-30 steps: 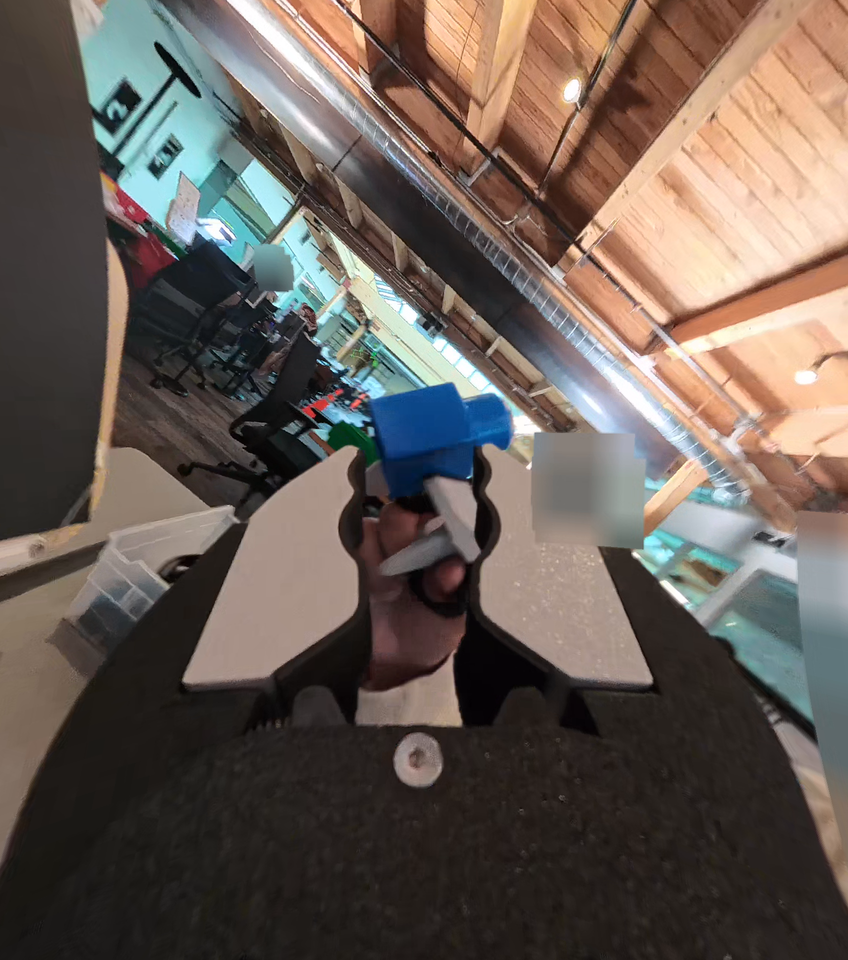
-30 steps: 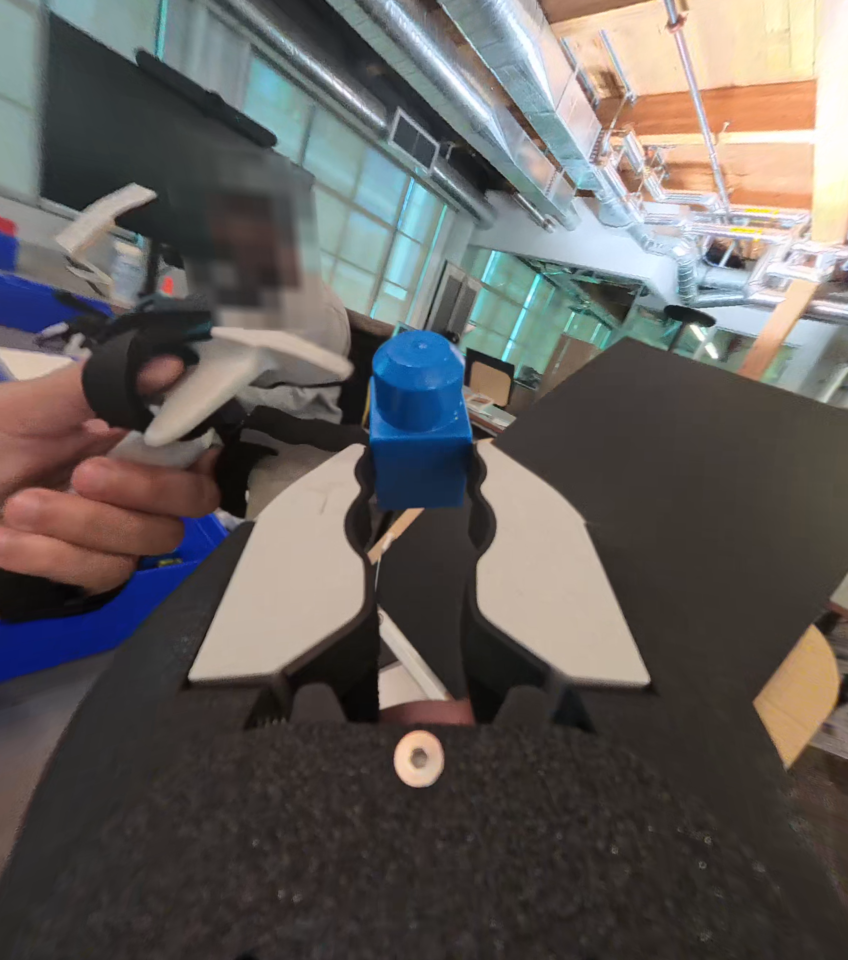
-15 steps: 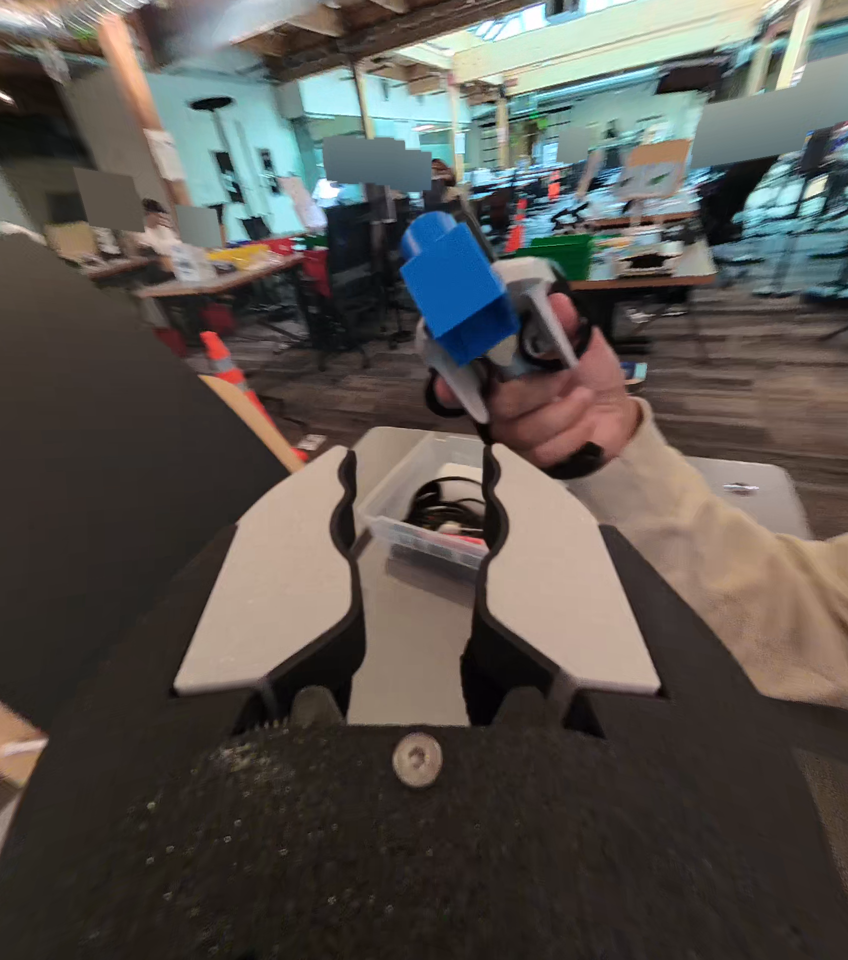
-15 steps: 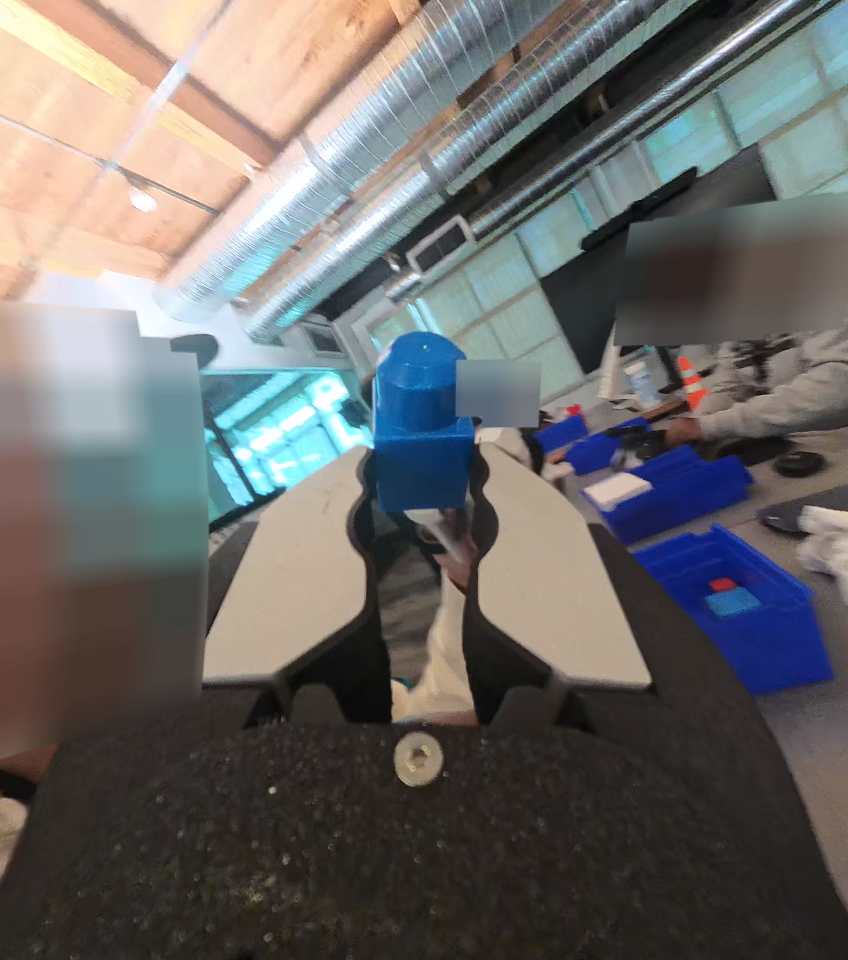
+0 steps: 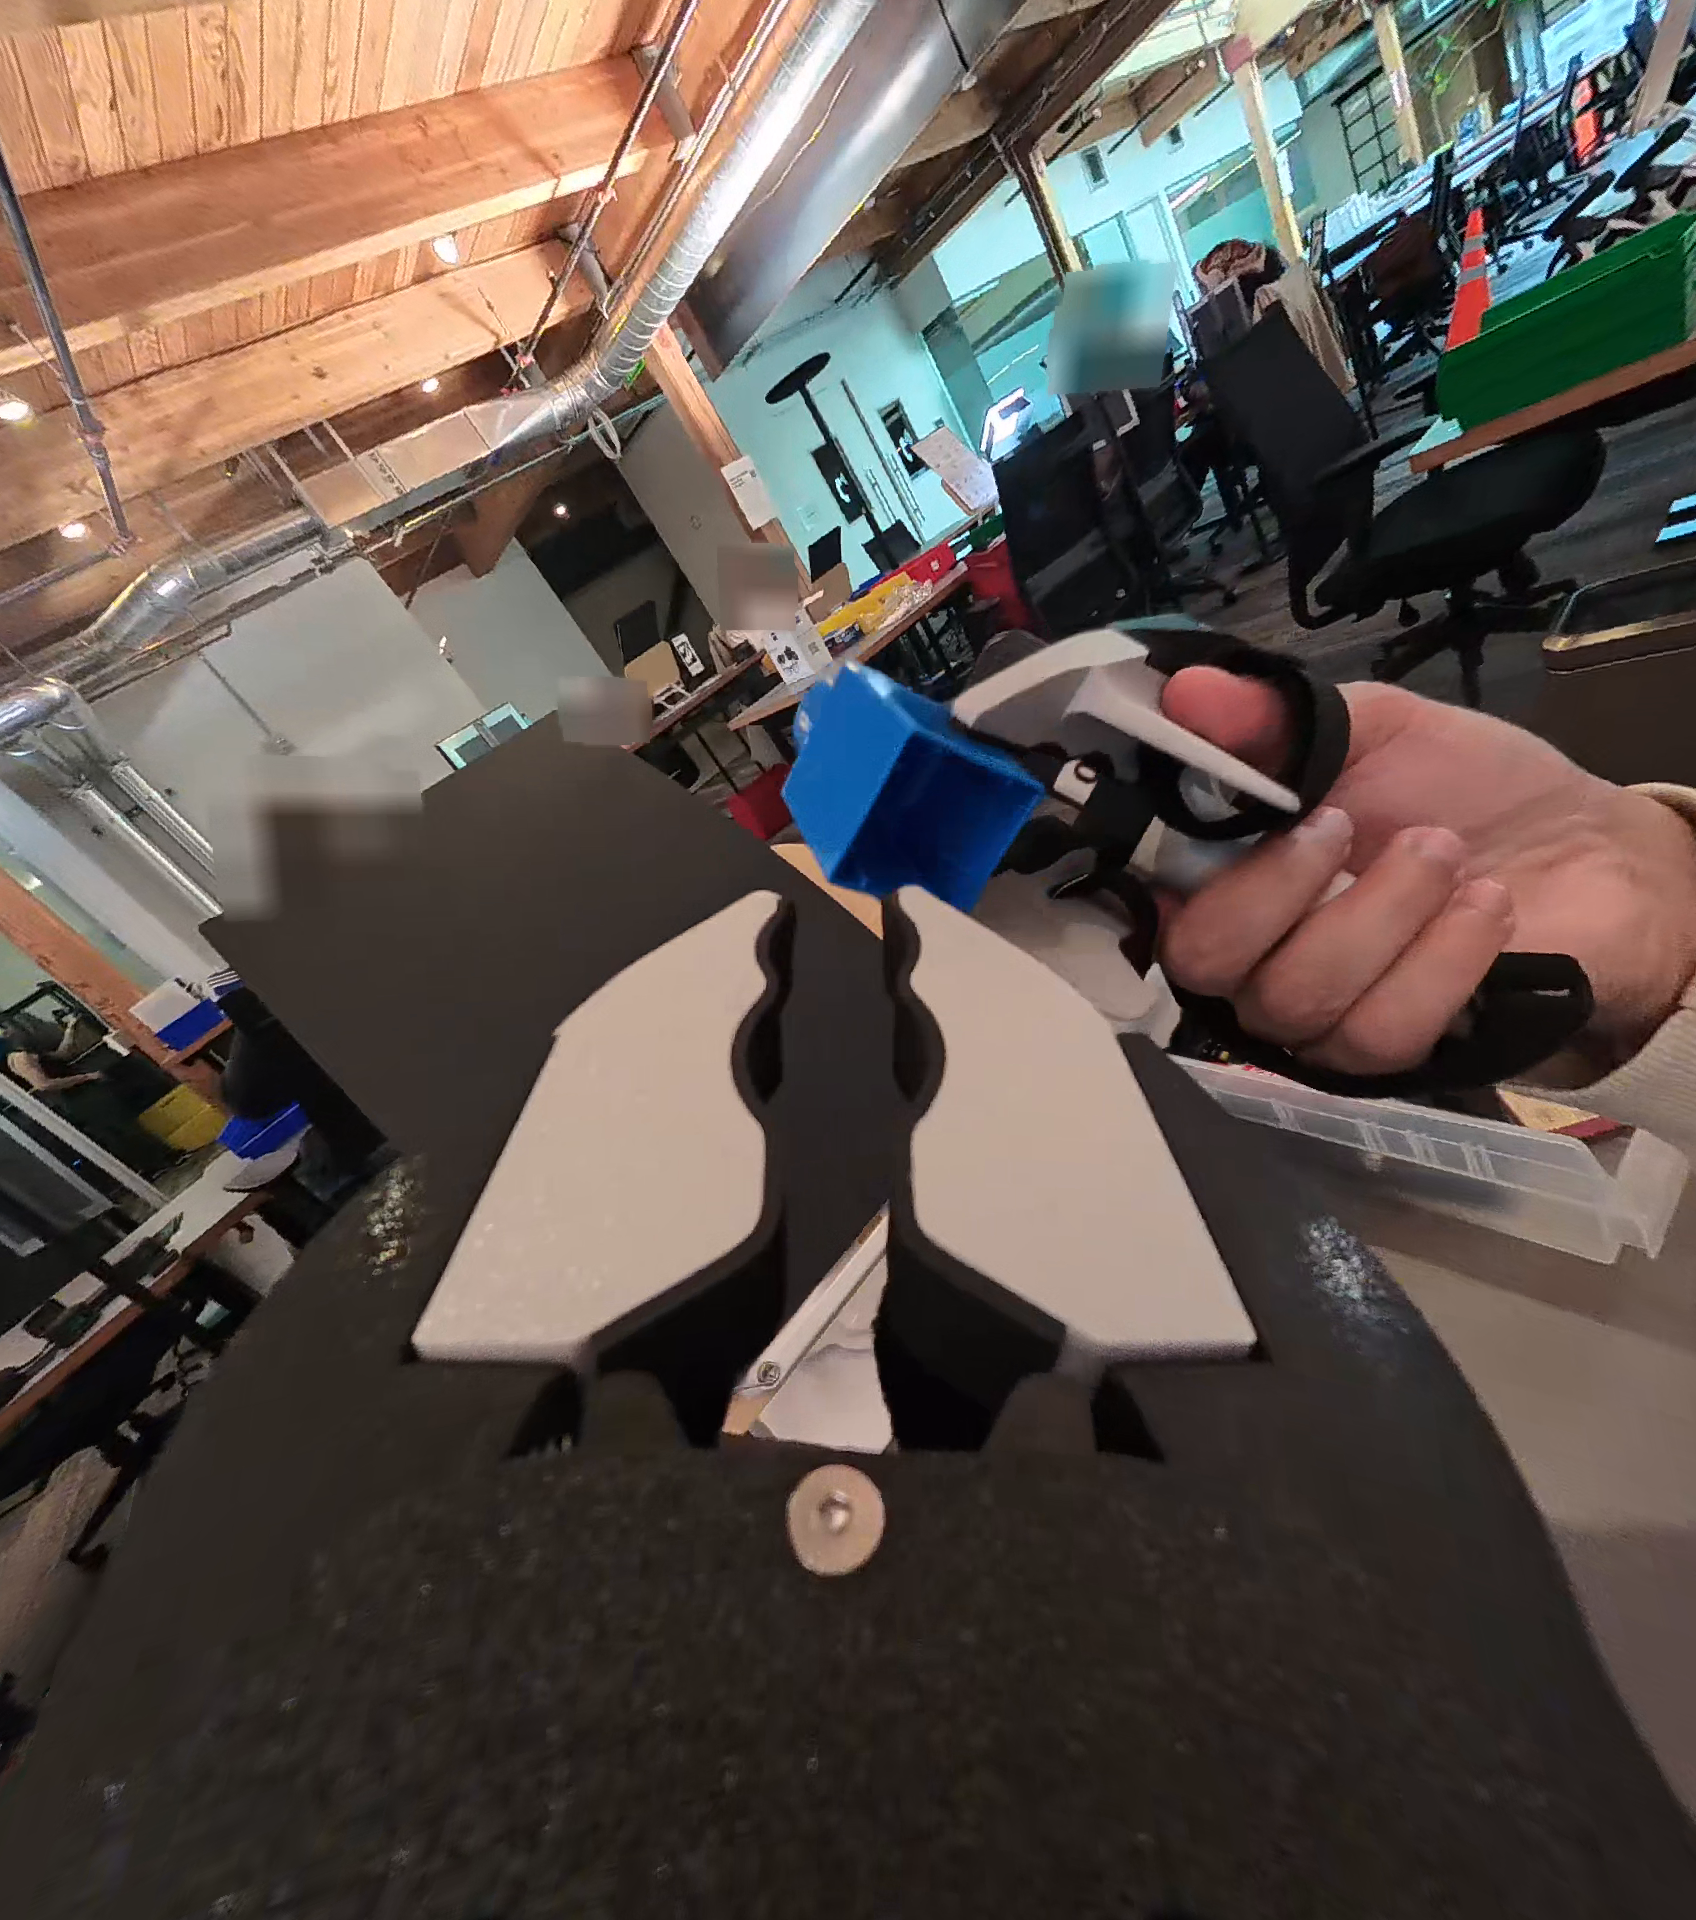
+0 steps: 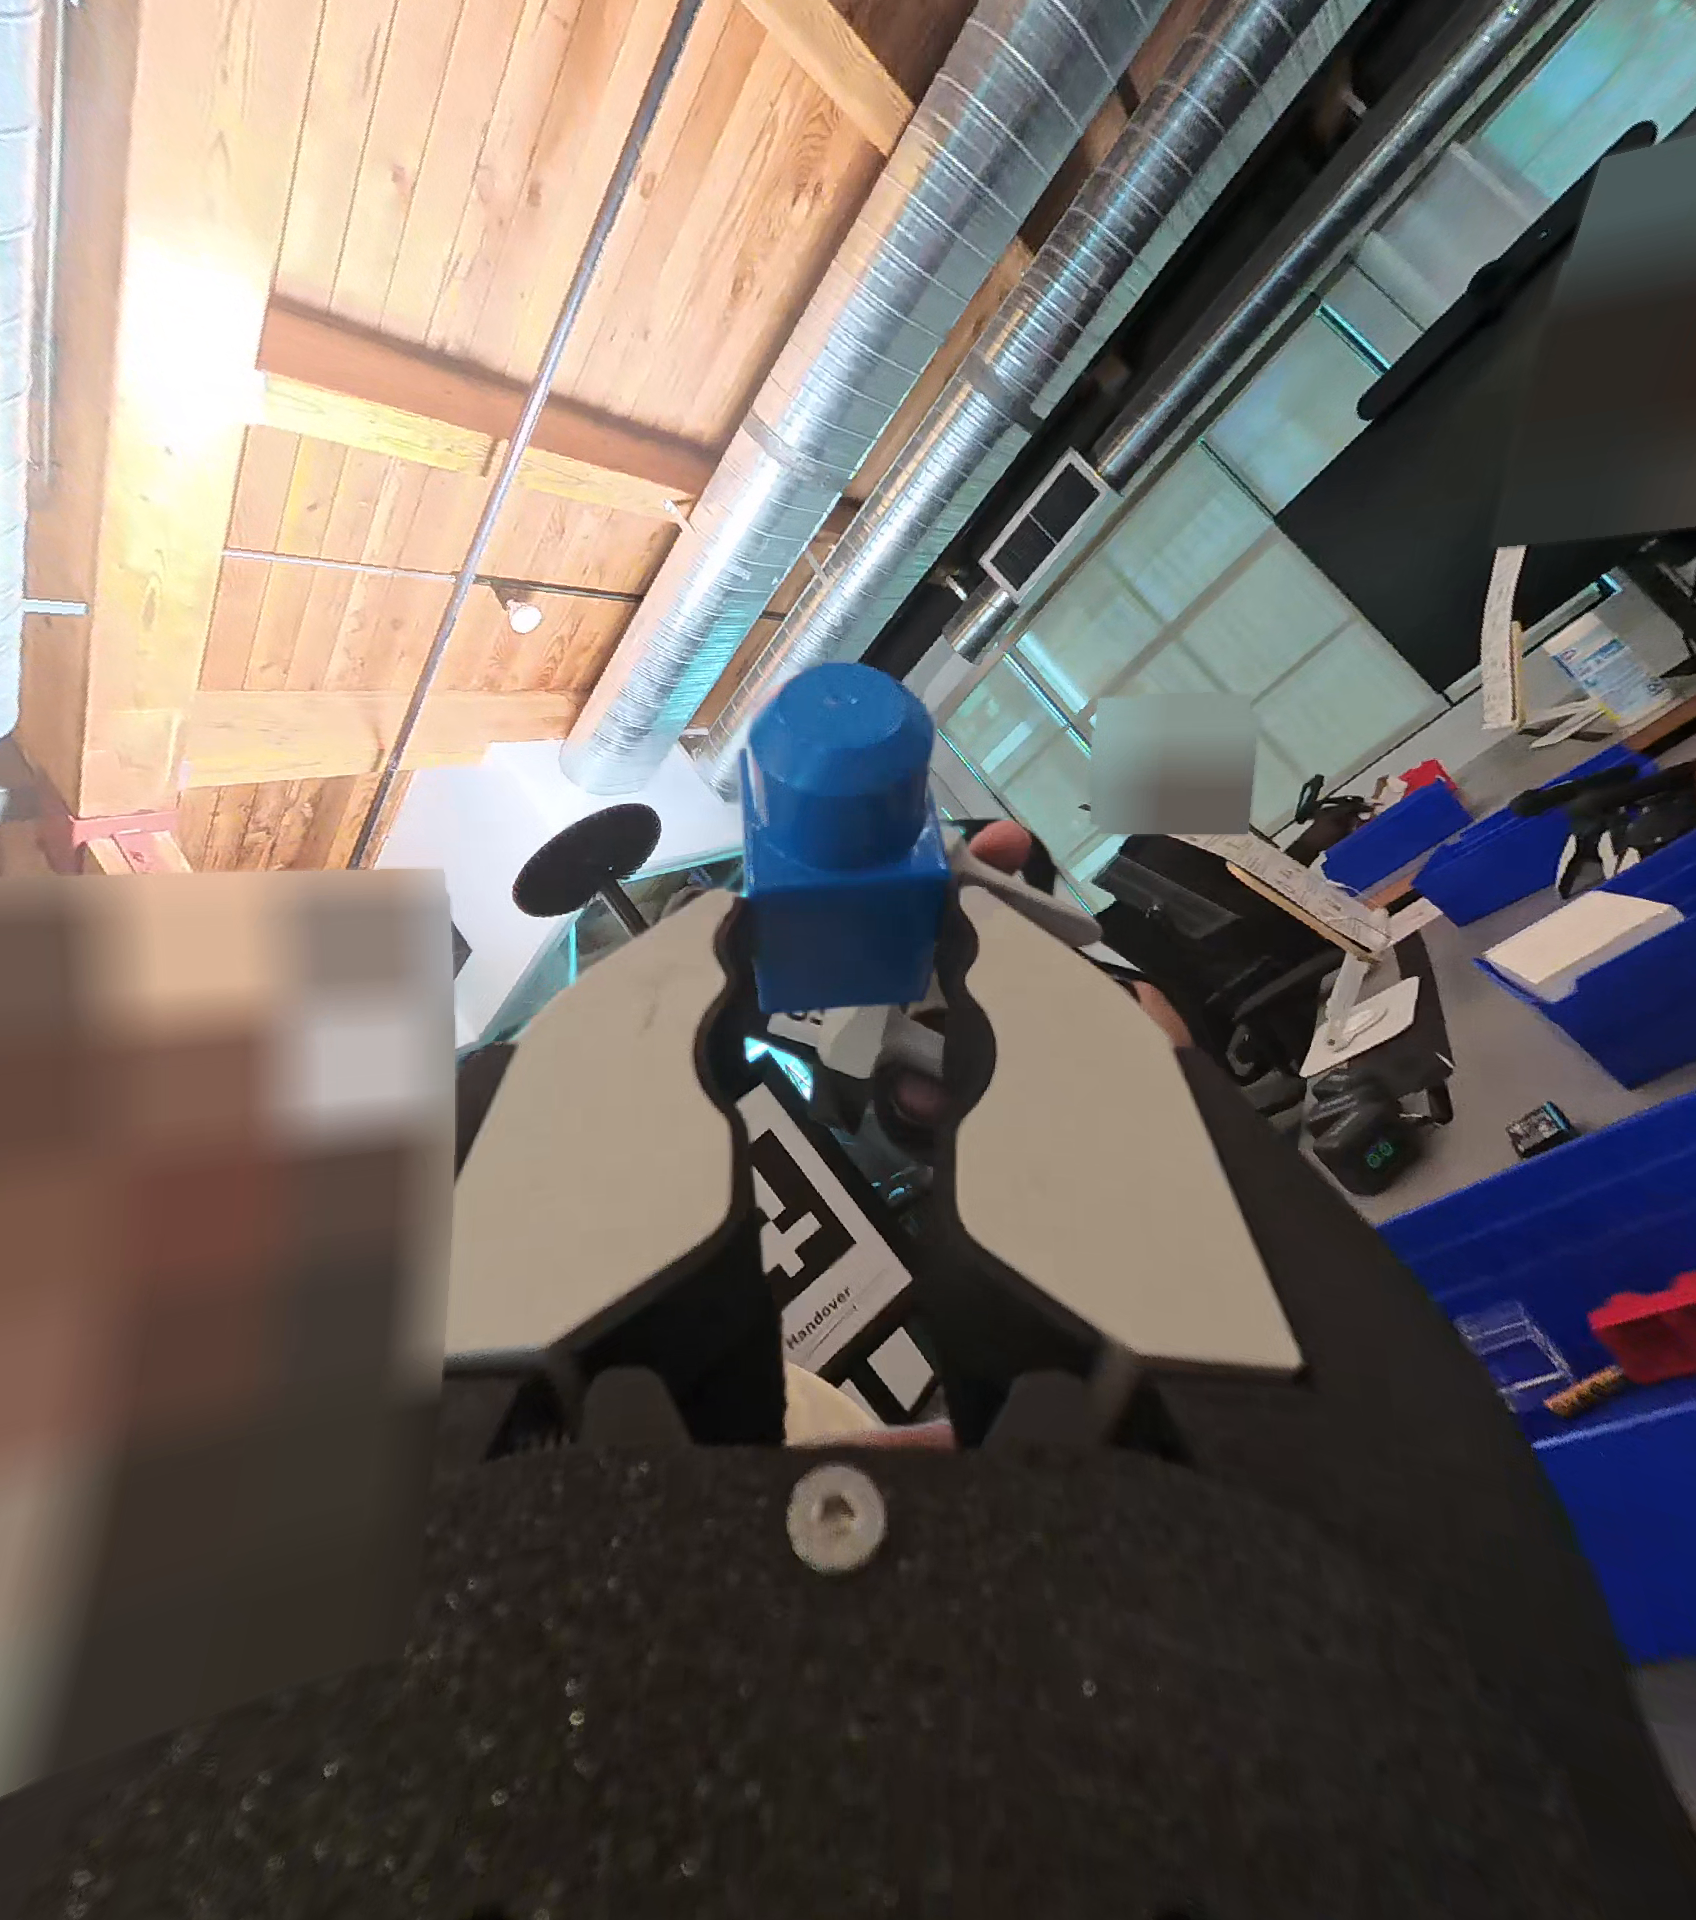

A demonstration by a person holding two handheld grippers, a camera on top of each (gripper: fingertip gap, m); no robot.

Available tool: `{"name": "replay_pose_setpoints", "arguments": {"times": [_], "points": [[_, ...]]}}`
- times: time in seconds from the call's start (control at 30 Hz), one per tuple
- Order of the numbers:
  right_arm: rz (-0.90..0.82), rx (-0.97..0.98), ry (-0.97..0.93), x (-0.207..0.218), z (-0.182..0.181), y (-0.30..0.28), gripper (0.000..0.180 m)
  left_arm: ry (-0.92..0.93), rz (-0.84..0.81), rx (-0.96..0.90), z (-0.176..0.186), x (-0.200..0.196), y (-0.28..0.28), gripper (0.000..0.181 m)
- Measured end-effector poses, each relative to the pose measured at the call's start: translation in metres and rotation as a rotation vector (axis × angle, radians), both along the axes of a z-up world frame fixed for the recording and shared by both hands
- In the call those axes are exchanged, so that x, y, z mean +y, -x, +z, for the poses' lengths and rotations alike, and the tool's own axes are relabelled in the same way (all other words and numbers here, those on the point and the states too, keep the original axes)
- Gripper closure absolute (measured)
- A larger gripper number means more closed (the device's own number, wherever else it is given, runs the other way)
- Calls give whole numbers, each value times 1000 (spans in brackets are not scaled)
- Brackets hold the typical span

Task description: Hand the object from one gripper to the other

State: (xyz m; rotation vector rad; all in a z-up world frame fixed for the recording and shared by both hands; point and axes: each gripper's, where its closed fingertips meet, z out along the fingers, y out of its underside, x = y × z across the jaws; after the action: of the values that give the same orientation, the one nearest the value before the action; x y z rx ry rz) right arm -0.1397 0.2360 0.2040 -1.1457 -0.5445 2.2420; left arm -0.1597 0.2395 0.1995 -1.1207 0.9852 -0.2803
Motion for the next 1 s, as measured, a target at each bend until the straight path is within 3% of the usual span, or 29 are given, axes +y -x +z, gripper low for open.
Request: {"name": "replay_pose_setpoints", "arguments": {"times": [0.03, 0.37, 0.4, 0.47, 0.6, 0.67, 0.73, 0.87, 1.0], "points": [[1, -18, 0, 0, -3, 3, 145, -13, 8, 7, 0, 0, 0, 165], [-25, -89, -59, -2, -14, 19, 146, -160, 195, 41, 6, 15, 7, 180], [-73, -113, -106, 0, -14, 17, 148, -146, 191, 17, 8, 17, 10, 180], [-262, -161, -219, 12, -11, 6, 131, -92, 181, -41, 11, 22, 19, 180], [-770, -316, -595, 31, -2, -29, 125, 139, 181, -146, 7, 41, 36, 180], [-1024, -489, -843, 38, -6, -40, 138, 344, 149, -195, -7, 50, 37, 180], [-1185, -654, -1084, 36, -13, -38, 133, 496, 136, -196, -23, 57, 34, 180], [-1319, -1042, -1542, 43, -51, -11, 121, 590, 277, -95, -54, 76, 38, 180], [-1332, -1335, -1749, 65, -86, 9, 115, 557, 402, -2, -67, 85, 36, 180]]}}
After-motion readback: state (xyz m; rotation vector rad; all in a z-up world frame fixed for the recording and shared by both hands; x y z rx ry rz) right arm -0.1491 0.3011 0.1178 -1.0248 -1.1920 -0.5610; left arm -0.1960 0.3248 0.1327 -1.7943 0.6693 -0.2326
